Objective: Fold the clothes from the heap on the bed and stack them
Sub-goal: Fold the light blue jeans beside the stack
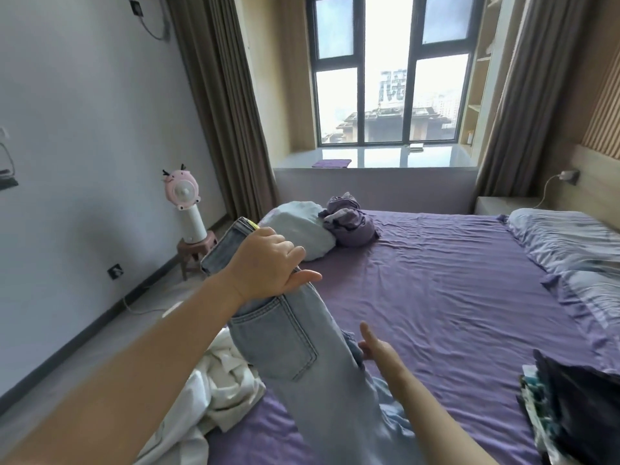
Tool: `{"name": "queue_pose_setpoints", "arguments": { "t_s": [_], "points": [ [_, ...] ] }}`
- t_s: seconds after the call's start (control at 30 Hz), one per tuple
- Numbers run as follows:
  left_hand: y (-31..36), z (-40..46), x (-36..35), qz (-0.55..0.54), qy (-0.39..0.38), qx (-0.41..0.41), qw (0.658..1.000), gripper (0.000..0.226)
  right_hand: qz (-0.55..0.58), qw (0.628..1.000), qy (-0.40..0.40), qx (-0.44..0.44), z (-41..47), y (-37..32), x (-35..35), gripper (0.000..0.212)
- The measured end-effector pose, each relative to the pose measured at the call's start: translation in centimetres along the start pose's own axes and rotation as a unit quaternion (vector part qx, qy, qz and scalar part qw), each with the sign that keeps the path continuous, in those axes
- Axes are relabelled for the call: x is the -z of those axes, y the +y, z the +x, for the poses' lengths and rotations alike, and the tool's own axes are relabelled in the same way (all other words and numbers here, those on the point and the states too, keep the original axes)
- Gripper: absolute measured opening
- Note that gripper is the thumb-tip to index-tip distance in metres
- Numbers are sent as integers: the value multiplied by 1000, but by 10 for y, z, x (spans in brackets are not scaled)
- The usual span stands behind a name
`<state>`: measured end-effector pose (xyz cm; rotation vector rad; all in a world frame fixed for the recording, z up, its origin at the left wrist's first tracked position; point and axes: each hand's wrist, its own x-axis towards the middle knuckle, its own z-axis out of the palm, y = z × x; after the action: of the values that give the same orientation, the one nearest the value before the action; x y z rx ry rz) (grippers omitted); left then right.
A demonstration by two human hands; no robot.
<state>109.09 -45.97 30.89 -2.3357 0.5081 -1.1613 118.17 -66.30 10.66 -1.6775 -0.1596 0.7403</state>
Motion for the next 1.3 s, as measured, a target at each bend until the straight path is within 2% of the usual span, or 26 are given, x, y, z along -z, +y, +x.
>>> {"name": "queue_pose_setpoints", "arguments": {
  "t_s": [0.1, 0.17, 0.23, 0.33, 0.5, 0.57, 0.73, 0.87, 0.97, 1.1, 1.2, 1.3],
  "points": [
    [1, -4, 0, -1, 0, 10, 1000, 65, -20, 999, -28, 26, -2, 3, -1, 29],
    [1, -6, 0, 4, -6, 16, 1000, 66, -2, 998, -34, 57, -3, 7, 0, 27],
    [-2, -8, 0, 15, -16, 21, 1000, 67, 22, 996, -6, 88, -6, 7, 6, 30],
    [-11, -14, 3, 32, -35, 39, 998, 69, 107, 986, 28, 121, -14, -5, 25, 5],
    [-22, -19, 10, 67, -60, 102, 991, 75, 151, 966, 53, 202, -35, -33, 51, 6],
    [-23, -14, 11, 81, -64, 116, 988, 78, 127, 956, 95, 246, -43, -44, 55, 2],
    [-19, 5, 20, 84, -65, 143, 984, 78, 65, 916, 144, 369, -74, -70, 69, 9],
    [-9, 24, 32, 59, -51, 135, 988, 78, -8, 873, 244, 421, -103, -88, 93, 21],
    [5, 39, 41, 49, -72, 142, 986, 78, -91, 832, 303, 455, -130, -100, 107, 17],
    [34, 49, 39, 19, -145, 191, 971, 81, -174, 782, 321, 505, -175, -123, 115, 5],
    [47, 46, 37, -31, -173, 230, 957, 77, -230, 737, 341, 537, -213, -148, 130, 7],
    [54, 42, 42, -74, -178, 250, 949, 82, -247, 728, 330, 548, -236, -173, 143, 7]
  ]
}}
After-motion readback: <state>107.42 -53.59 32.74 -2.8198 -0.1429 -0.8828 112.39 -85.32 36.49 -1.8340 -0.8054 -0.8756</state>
